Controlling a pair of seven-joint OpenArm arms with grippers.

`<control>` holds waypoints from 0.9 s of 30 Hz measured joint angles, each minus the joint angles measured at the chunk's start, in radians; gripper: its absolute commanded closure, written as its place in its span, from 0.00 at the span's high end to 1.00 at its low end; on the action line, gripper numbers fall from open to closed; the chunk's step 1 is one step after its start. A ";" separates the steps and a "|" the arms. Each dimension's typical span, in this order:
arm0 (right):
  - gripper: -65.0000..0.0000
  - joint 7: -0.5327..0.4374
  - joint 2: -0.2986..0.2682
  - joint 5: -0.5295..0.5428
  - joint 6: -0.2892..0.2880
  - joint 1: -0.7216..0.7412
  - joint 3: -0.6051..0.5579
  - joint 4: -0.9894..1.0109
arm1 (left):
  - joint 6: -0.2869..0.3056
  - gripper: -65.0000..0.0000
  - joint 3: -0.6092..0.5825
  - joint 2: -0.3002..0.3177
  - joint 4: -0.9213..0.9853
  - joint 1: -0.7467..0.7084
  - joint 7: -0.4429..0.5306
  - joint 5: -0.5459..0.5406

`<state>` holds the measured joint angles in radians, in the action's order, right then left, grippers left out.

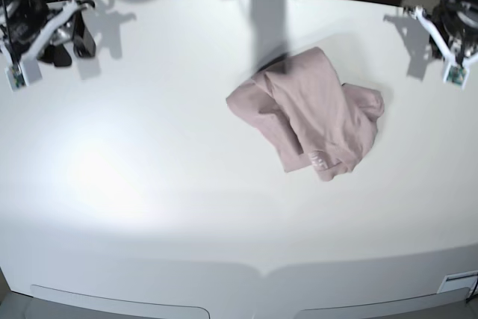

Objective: Fold the T-shirt properly

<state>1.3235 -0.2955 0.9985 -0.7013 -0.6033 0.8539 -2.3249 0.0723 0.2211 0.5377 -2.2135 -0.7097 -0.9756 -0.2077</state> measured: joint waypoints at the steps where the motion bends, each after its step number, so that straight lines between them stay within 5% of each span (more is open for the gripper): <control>1: 0.44 0.005 0.014 0.042 0.000 -0.041 0.033 -0.016 | 0.000 0.14 0.000 0.000 0.000 -0.043 -0.003 -0.017; 6: 0.44 0.035 0.111 0.130 0.000 -0.266 0.097 -0.018 | 0.008 0.14 0.001 -0.022 0.000 -0.233 0.006 -0.029; 11: 0.44 0.018 0.220 0.137 0.000 -0.417 0.092 -0.014 | 0.068 0.14 0.001 -0.129 0.000 -0.416 0.054 -0.029; 17: 0.44 -0.056 0.203 0.135 0.001 -0.441 0.019 0.150 | 0.147 0.12 0.000 -0.166 0.103 -0.474 0.205 -0.037; 24: 0.44 -0.372 0.094 -0.236 0.010 -0.332 -0.323 0.697 | 0.145 0.12 -0.045 -0.183 0.603 -0.215 0.260 -0.028; 27: 0.44 -0.474 0.055 -0.272 0.011 -0.200 -0.436 0.995 | 0.146 0.12 -0.042 -0.225 0.868 -0.090 0.310 -0.024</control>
<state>0.8494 -0.2401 0.7265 -0.6903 -0.8032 0.4175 -1.3296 0.2184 0.1795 0.3126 -1.3453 -0.7998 -0.6655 -0.2317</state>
